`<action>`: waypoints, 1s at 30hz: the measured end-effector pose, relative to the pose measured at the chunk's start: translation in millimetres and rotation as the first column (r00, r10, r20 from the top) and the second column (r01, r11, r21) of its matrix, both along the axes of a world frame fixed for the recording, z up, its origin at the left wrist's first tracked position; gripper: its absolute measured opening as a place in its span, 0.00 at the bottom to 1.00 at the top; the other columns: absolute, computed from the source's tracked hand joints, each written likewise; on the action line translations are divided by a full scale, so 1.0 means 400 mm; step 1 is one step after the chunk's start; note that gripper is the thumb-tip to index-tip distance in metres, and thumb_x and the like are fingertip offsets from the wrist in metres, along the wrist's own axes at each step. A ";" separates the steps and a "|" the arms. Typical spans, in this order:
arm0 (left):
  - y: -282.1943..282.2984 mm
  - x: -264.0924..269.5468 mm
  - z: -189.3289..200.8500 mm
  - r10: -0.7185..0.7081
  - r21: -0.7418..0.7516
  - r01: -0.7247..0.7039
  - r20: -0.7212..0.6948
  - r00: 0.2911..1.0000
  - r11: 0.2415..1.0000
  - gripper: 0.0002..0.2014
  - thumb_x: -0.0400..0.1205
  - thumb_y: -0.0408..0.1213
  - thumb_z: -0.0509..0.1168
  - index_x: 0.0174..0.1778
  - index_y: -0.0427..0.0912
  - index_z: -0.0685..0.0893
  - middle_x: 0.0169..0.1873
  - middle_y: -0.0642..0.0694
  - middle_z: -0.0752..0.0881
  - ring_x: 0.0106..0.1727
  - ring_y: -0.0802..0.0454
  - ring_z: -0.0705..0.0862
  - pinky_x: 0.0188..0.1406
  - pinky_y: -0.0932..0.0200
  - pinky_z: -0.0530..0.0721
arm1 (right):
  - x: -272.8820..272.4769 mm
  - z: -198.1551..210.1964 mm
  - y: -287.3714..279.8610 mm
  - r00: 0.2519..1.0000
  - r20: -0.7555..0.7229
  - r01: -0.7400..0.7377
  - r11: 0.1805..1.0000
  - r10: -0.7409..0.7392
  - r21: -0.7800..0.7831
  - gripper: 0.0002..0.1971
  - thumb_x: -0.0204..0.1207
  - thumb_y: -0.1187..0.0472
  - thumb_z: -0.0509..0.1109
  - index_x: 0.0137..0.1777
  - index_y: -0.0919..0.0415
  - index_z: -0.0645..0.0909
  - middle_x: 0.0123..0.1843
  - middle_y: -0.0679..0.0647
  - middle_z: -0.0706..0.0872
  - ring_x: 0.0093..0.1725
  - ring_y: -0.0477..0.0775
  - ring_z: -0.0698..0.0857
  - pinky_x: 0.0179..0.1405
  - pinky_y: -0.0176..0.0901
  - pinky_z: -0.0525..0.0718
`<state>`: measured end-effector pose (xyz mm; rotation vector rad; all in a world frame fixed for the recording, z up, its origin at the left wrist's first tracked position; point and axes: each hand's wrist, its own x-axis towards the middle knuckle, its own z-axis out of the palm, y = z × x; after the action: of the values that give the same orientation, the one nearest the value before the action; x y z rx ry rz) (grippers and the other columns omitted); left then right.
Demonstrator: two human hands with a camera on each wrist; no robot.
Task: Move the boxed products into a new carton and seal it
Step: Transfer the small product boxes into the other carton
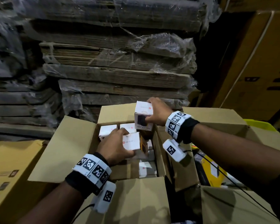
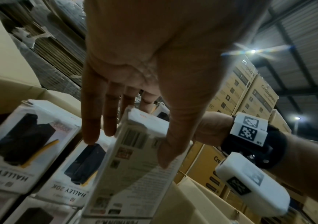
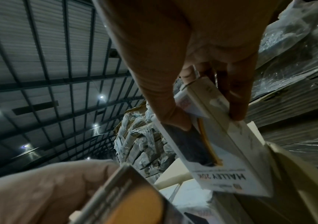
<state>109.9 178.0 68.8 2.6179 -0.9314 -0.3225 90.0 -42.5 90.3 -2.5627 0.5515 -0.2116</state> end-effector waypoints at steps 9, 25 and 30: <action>-0.026 -0.015 -0.062 -0.054 0.044 0.056 -0.058 0.997 0.997 0.40 0.67 0.54 0.80 0.74 0.51 0.72 0.72 0.49 0.77 0.69 0.48 0.78 0.64 0.48 0.82 | 0.017 0.001 0.009 0.992 -0.124 0.013 0.993 -0.028 -0.118 0.35 0.58 0.51 0.84 0.65 0.56 0.74 0.63 0.55 0.79 0.61 0.58 0.79 0.55 0.46 0.78; -0.085 -0.003 -0.087 -0.057 0.107 0.063 -0.060 0.997 0.992 0.41 0.69 0.50 0.80 0.76 0.46 0.71 0.73 0.45 0.75 0.69 0.44 0.79 0.66 0.49 0.81 | 0.048 -0.081 0.037 0.933 -0.358 -0.175 0.892 0.016 -0.417 0.33 0.65 0.48 0.80 0.67 0.60 0.75 0.68 0.60 0.75 0.69 0.62 0.70 0.62 0.57 0.77; -0.113 0.015 -0.098 -0.048 0.126 0.059 -0.085 0.995 0.990 0.41 0.69 0.49 0.81 0.76 0.46 0.71 0.72 0.46 0.75 0.69 0.46 0.78 0.64 0.51 0.79 | 0.054 -0.119 0.037 0.945 -0.326 -0.181 0.871 0.025 -0.457 0.30 0.66 0.53 0.80 0.66 0.57 0.73 0.67 0.58 0.74 0.68 0.61 0.70 0.60 0.56 0.77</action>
<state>116.0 132.6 29.6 2.6757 -0.9852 -0.5158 111.7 -27.8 42.6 -3.1369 0.5189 0.1171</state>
